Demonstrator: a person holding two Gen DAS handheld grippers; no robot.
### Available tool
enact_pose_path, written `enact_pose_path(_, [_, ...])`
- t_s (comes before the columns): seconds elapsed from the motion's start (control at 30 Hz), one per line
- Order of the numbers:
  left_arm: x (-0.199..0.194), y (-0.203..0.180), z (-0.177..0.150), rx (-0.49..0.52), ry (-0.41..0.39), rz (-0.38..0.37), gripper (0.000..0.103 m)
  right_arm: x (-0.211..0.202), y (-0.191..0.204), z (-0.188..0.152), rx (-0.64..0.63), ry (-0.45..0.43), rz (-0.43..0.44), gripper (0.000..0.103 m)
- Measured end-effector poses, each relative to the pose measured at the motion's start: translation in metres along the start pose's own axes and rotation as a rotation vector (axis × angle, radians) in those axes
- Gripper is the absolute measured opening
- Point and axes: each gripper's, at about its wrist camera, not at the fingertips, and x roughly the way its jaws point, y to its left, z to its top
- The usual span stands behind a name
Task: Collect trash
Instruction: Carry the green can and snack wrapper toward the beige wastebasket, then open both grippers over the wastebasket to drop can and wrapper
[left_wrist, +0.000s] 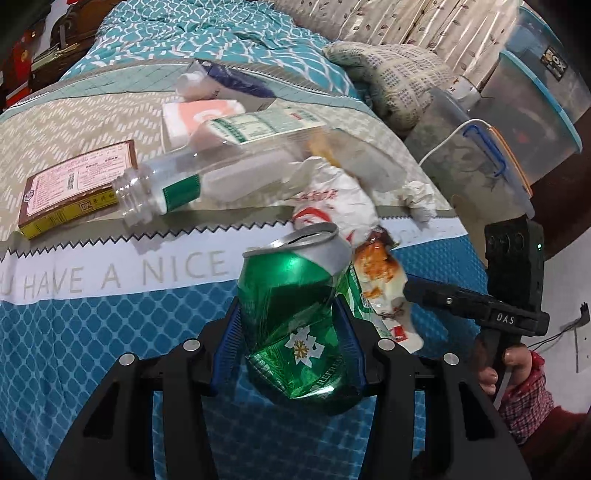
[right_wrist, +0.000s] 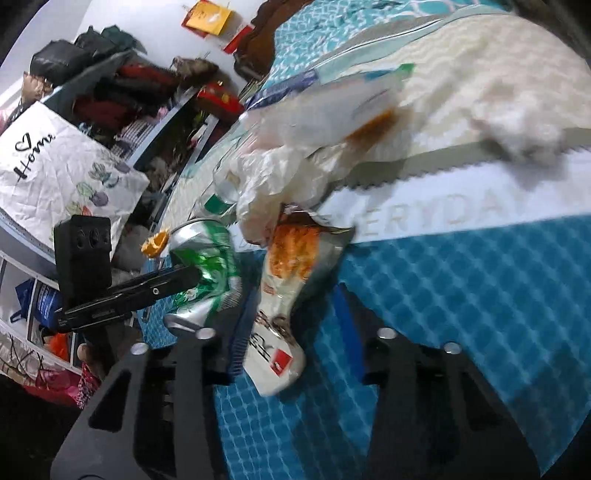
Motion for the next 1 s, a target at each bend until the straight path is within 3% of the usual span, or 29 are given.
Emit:
enact_pose_path(0.03, [0.004,0.001,-0.001,0.002,0.01,0.002,0.039,0.006,0.002,0.0,-0.002,0.017,0.014,0.031])
enact_pose_path(0.13, [0.007,0.005,0.0,-0.008,0.016,-0.023,0.038,0.017,0.009,0.002,-0.02,0.012,-0.016,0.02])
enact_pose_path(0.2, [0.006,0.005,0.001,-0.002,0.015,-0.035,0.035,0.01,-0.002,-0.001,0.042,-0.01,0.033,0.01])
enact_pose_path(0.47, [0.006,-0.031,0.007,0.053,0.032,-0.115,0.029,-0.06,-0.031,-0.029,0.135,-0.186,0.016,0.01])
enact_pose_path(0.73, [0.03,-0.132,0.038,0.24,0.05,-0.195,0.027,-0.143,-0.079,-0.055,0.233,-0.38,-0.033,0.01])
enact_pose_path(1.0, [0.091,-0.248,0.082,0.416,0.08,-0.264,0.027,-0.224,-0.133,-0.07,0.305,-0.557,-0.124,0.01])
